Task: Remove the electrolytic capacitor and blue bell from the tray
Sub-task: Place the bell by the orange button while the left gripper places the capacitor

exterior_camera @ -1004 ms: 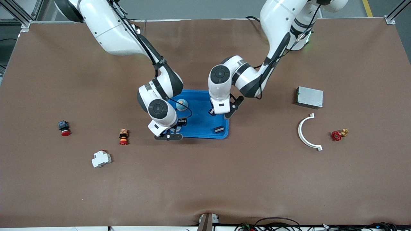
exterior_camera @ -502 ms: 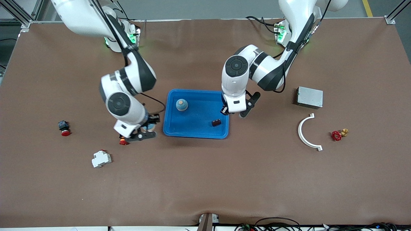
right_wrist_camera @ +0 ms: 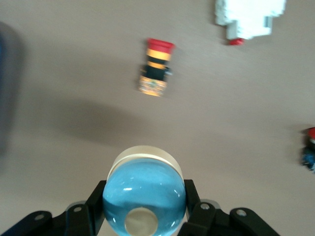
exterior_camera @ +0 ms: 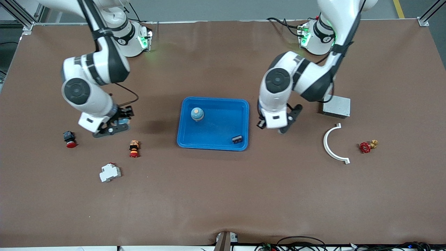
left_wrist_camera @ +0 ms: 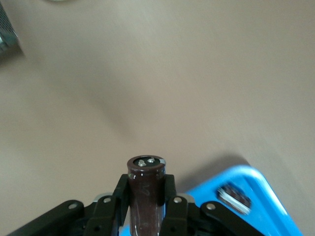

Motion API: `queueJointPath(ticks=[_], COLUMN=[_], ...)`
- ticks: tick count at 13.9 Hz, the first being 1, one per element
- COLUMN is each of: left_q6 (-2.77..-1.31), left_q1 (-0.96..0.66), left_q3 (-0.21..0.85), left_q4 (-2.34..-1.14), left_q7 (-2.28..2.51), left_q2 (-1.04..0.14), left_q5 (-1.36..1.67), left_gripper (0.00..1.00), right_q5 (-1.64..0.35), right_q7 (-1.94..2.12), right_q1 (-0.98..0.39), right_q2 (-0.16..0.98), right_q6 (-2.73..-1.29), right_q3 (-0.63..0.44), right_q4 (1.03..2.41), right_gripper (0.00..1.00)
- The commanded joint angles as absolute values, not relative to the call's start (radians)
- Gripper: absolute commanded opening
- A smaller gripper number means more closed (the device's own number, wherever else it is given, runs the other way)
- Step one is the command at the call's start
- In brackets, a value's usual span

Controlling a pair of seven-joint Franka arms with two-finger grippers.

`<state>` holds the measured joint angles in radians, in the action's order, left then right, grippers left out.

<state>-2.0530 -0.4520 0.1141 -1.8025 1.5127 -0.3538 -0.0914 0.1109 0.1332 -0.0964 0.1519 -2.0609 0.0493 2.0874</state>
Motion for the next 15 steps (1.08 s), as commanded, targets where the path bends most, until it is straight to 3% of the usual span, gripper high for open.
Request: queueJointPath(ticks=[1, 4, 8, 13, 14, 15], left_q6=[-2.054, -2.081, -2.224, -2.43, -2.433, -2.445], left_q1=[-0.352, -0.287, -0.213, -0.158, -0.147, -0.132], left_q3=[0.121, 0.121, 0.12, 0.117, 0.117, 0.118], left_q4=[-1.934, -1.988, -2.104, -2.155, -2.149, -2.151], left_q7=[1.41, 1.387, 1.371, 1.351, 1.351, 1.324], left_q2=[-0.264, -0.284, -0.302, -0.386, -0.4, -0.411], left_q5=[-0.1, -0.101, -0.117, -0.171, -0.208, -0.251], left_gripper=[0.0, 0.0, 0.0, 0.0, 0.0, 0.0], right_q5=[0.126, 0.126, 0.127, 0.127, 0.127, 0.127], right_q7=[0.294, 0.307, 0.31, 0.308, 0.308, 0.307], right_q1=[0.029, 0.069, 0.109, 0.115, 0.115, 0.115], right_q2=[0.138, 0.219, 0.368, 0.425, 0.428, 0.428], right_q6=[-2.17, -2.278, -2.394, -2.43, -2.43, -2.427], right_q3=[0.069, 0.067, 0.067, 0.067, 0.067, 0.067], right_q4=[2.158, 2.187, 2.184, 2.181, 2.18, 2.178], right_gripper=[0.06, 0.06, 0.06, 0.12, 0.26, 0.82])
